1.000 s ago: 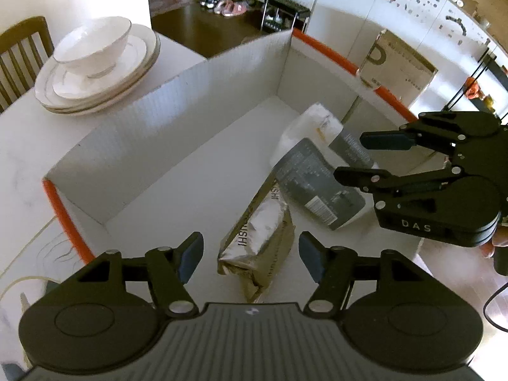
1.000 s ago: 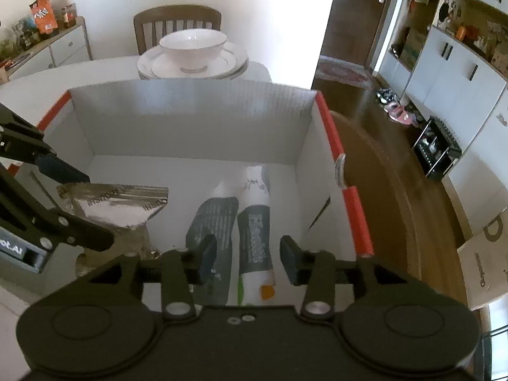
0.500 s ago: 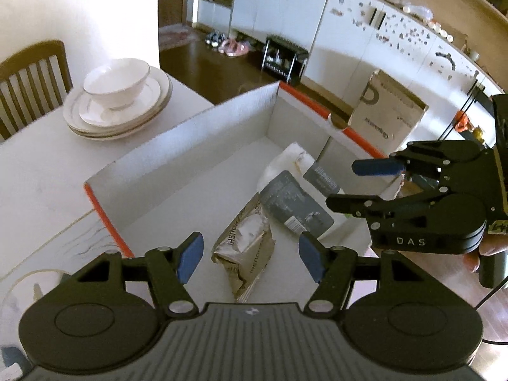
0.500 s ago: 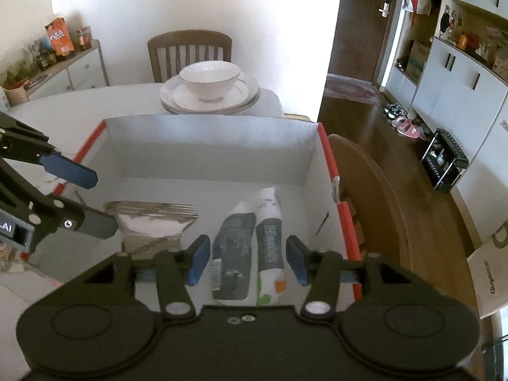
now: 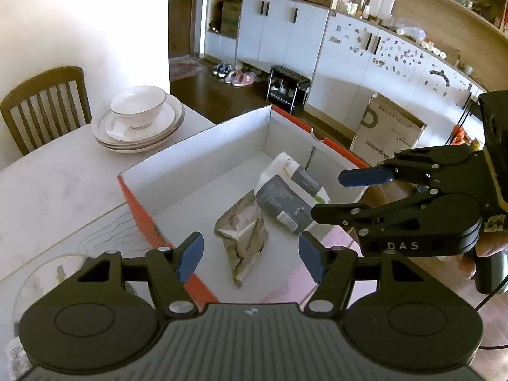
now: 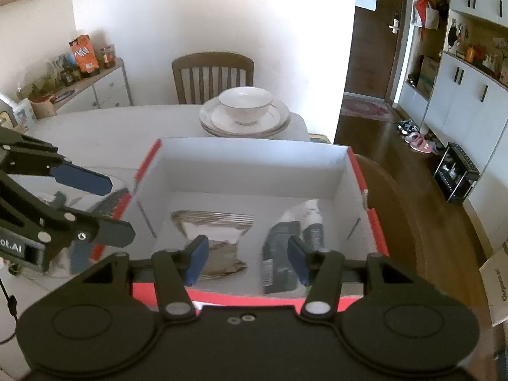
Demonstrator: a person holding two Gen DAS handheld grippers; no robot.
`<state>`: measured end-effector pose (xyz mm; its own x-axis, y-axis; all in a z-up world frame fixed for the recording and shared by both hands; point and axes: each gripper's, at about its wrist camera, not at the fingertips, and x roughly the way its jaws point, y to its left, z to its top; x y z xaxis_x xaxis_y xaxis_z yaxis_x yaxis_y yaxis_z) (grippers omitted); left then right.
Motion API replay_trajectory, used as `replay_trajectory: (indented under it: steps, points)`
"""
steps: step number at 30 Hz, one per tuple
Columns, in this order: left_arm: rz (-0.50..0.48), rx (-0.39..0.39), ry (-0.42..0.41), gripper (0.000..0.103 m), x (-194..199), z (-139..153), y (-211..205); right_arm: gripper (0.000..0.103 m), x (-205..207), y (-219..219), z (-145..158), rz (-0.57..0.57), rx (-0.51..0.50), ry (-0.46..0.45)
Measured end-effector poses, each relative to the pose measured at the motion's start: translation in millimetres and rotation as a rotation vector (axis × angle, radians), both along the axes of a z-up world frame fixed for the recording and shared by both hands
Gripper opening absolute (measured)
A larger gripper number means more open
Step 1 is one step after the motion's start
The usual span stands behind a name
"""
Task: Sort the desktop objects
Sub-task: 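Move both tools back from the box to the remaining items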
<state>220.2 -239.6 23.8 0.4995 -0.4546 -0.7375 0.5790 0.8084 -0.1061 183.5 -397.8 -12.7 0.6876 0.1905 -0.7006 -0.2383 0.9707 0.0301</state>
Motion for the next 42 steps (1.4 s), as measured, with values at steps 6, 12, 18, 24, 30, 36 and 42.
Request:
replay_trajectory:
  steps: [6, 12, 18, 24, 30, 36, 42]
  points:
    - [0.017, 0.02, -0.073, 0.066, -29, 3, 30, 0.055, -13, 24, 5, 0.0, 0.026, -0.008]
    - [0.055, 0.043, -0.121, 0.066, -51, 0, 72, 0.064, -25, 53, 8, 0.003, 0.036, -0.018]
    - [0.082, 0.049, -0.147, 0.066, -67, -1, 118, 0.068, -36, 88, 10, 0.03, 0.031, -0.035]
    - [0.111, 0.045, -0.148, 0.069, -81, -5, 163, 0.077, -47, 128, 10, 0.068, 0.029, -0.043]
    - [0.152, 0.023, -0.123, 0.072, -87, -15, 208, 0.082, -56, 166, 6, 0.09, 0.039, -0.025]
    - [0.178, 0.018, -0.123, 0.082, -95, -27, 249, 0.084, -62, 198, -2, 0.086, 0.06, 0.0]
    - [0.211, 0.019, -0.112, 0.09, -101, -44, 287, 0.084, -68, 225, -12, 0.075, 0.061, 0.023]
